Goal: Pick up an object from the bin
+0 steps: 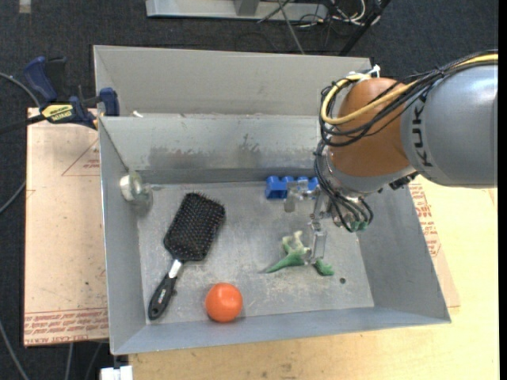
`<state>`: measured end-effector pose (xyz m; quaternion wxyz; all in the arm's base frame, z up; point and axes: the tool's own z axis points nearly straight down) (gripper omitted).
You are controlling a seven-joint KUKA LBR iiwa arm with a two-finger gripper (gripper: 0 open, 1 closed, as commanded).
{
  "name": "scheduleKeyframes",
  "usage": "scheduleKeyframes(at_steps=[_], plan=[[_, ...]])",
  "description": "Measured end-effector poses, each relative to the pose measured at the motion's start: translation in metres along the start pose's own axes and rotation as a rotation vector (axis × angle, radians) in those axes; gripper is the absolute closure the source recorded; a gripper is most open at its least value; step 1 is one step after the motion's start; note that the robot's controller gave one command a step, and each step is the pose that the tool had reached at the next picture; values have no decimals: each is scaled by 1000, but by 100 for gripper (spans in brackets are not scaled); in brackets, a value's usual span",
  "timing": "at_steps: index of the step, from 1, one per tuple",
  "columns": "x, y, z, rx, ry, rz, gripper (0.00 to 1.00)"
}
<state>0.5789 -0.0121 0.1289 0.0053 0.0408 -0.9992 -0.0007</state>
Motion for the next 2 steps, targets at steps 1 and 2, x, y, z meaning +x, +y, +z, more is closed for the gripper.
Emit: scheduleKeyframes(at_steps=[1, 2], plan=[[-21, 6, -11, 0, -13, -16, 0], [3, 0, 31, 2, -19, -70, 0]])
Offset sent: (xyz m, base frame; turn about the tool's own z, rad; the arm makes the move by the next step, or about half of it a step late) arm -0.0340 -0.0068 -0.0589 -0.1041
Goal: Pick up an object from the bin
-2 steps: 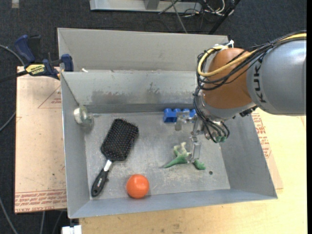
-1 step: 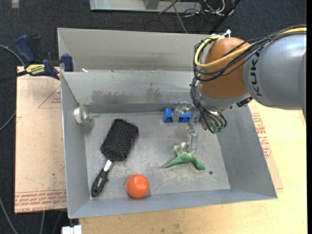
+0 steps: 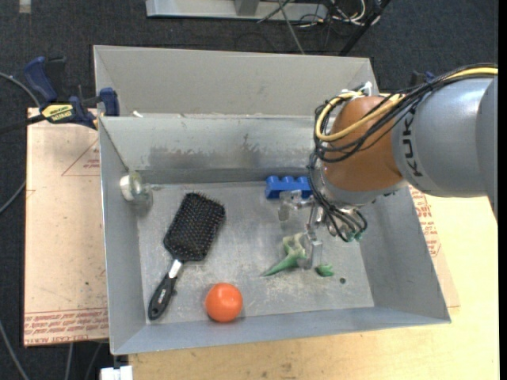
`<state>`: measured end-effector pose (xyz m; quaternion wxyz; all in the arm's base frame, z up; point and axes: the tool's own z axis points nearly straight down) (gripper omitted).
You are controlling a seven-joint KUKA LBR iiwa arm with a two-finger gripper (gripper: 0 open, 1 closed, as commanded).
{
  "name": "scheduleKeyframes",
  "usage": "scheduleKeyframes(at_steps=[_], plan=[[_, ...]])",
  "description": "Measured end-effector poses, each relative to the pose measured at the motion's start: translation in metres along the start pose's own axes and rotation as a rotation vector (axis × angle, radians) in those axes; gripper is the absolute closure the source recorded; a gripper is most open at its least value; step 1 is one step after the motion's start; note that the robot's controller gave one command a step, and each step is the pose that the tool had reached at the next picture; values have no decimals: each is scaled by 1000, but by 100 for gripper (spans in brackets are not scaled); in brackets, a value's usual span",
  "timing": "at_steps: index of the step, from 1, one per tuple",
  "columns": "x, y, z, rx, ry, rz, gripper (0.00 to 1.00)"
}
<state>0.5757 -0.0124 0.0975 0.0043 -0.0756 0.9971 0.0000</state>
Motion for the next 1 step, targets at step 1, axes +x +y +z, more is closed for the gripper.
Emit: scheduleKeyframes(at_steps=[1], plan=[[9, -5, 21, -3, 17, 52, 0]])
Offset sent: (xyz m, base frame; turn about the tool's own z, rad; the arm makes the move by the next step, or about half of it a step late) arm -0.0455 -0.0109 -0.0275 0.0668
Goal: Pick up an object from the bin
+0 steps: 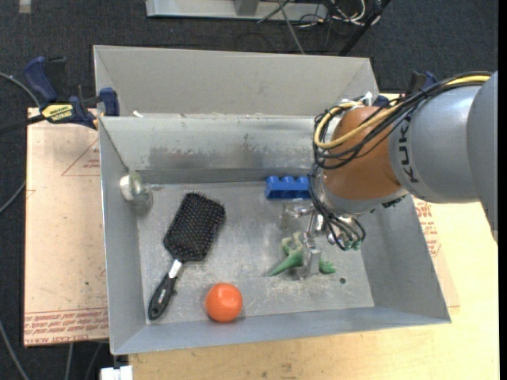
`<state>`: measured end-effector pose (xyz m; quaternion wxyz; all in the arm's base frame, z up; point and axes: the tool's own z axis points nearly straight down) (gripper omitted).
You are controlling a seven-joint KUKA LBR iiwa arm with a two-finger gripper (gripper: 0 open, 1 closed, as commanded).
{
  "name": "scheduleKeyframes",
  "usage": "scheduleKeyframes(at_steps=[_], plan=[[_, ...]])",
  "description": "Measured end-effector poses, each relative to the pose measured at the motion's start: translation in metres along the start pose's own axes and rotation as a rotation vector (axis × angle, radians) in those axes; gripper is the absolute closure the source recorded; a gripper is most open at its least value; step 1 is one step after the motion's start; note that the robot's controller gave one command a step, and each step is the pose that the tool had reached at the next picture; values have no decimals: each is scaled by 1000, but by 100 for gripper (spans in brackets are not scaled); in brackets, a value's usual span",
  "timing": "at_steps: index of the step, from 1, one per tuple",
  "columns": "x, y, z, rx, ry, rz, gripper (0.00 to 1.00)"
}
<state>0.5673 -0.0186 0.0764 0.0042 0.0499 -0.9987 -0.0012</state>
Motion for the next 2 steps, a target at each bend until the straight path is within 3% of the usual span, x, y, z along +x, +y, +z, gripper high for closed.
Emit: scheduleKeyframes(at_steps=[1, 2], plan=[[37, 0, 7, 2, -8, 16, 100], [37, 0, 7, 2, -8, 15, 100]])
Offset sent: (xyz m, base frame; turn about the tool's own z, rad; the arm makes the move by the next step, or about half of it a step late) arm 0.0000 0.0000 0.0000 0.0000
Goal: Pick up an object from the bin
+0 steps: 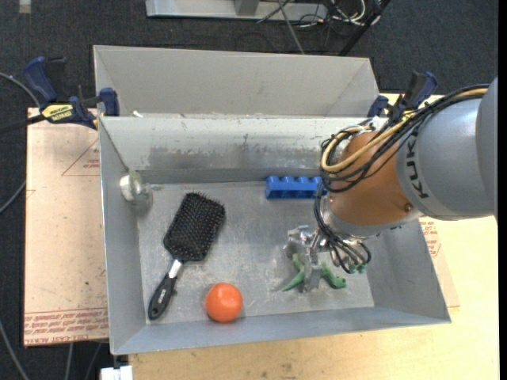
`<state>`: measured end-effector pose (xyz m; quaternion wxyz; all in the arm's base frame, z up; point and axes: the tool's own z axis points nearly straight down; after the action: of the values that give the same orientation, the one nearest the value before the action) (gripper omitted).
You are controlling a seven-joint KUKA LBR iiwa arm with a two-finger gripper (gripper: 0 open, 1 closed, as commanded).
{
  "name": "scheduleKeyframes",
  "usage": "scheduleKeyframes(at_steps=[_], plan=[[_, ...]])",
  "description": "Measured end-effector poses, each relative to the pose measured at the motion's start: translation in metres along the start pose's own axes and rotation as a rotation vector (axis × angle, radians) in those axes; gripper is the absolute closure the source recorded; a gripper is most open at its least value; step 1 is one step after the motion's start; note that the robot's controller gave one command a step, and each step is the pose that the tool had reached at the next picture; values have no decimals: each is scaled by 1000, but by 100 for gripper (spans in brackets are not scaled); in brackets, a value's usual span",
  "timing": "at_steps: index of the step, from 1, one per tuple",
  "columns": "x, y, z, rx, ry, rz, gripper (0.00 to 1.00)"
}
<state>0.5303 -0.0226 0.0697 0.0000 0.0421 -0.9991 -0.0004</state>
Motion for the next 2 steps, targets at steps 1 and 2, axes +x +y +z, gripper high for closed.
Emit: scheduleKeyframes(at_steps=[1, 2], plan=[[-6, 7, -44, 0, 7, -8, 100], [-13, 30, -61, 1, -15, 7, 100]])
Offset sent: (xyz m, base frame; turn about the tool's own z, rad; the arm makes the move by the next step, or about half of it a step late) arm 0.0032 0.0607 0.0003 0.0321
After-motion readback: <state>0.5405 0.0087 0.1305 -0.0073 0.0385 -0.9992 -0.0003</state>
